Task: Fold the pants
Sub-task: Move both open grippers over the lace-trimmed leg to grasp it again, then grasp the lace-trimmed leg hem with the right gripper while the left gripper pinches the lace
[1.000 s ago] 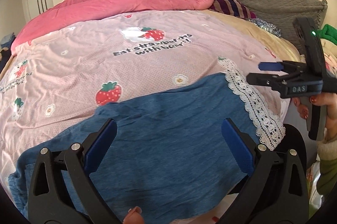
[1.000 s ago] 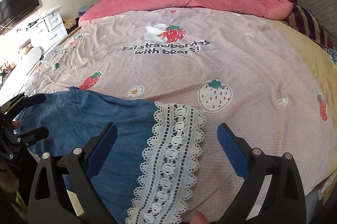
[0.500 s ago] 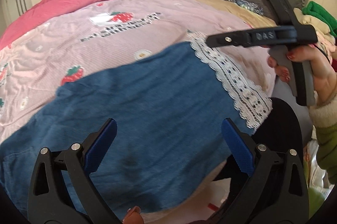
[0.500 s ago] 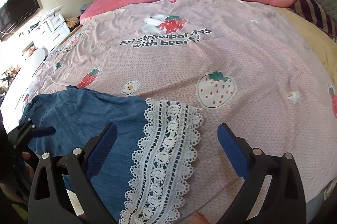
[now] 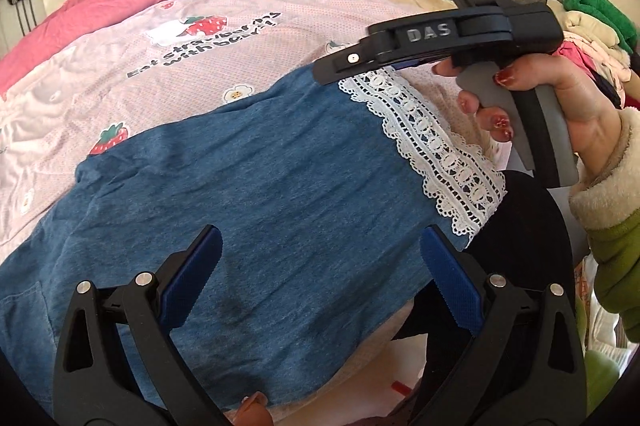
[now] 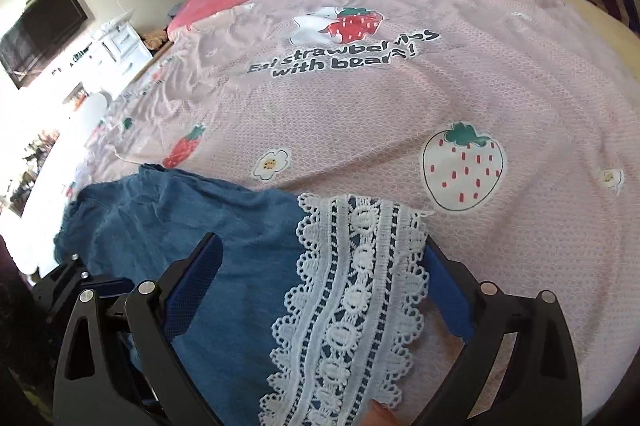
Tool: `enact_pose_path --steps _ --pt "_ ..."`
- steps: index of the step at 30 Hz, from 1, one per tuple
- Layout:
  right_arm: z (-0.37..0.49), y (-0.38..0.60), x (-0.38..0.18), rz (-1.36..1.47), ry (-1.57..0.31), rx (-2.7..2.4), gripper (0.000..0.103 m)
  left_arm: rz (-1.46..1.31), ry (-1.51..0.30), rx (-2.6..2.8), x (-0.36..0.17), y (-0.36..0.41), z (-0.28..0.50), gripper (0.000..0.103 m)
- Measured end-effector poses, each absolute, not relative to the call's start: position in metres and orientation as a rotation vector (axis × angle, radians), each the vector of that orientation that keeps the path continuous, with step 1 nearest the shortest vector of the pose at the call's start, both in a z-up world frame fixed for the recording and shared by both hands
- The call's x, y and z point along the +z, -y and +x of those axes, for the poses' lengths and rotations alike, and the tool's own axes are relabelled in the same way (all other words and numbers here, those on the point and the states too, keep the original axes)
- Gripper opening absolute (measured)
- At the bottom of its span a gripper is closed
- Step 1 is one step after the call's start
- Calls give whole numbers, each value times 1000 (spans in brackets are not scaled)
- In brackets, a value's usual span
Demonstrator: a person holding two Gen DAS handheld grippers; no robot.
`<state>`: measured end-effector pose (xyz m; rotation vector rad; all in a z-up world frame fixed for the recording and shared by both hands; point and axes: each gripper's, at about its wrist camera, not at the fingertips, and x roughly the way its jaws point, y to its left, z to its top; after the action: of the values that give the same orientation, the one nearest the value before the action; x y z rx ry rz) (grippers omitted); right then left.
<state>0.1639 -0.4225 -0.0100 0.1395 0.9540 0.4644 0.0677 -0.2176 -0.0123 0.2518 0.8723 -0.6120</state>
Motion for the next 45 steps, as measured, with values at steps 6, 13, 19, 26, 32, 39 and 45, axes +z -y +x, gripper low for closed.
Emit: enact_pose_path --steps 6,13,19,26,32,39,45 --pt "172 426 -14 163 -968 479 95 256 -863 -656 -15 226 59 93" --pt "165 425 -14 154 -942 515 93 310 -816 -759 -18 247 37 93" --pt "159 431 -9 170 -926 556 84 394 -760 -839 -23 275 19 84" --pt "167 435 -22 131 -972 569 83 505 -737 -884 -38 306 6 59" --pt "167 432 -23 119 -975 574 82 557 -706 -878 -44 322 0 58" --pt "172 430 -23 101 -1005 566 51 646 -641 -805 -63 349 -9 49" --pt "169 429 -24 142 -1011 603 29 675 -583 -737 -76 356 -17 26"
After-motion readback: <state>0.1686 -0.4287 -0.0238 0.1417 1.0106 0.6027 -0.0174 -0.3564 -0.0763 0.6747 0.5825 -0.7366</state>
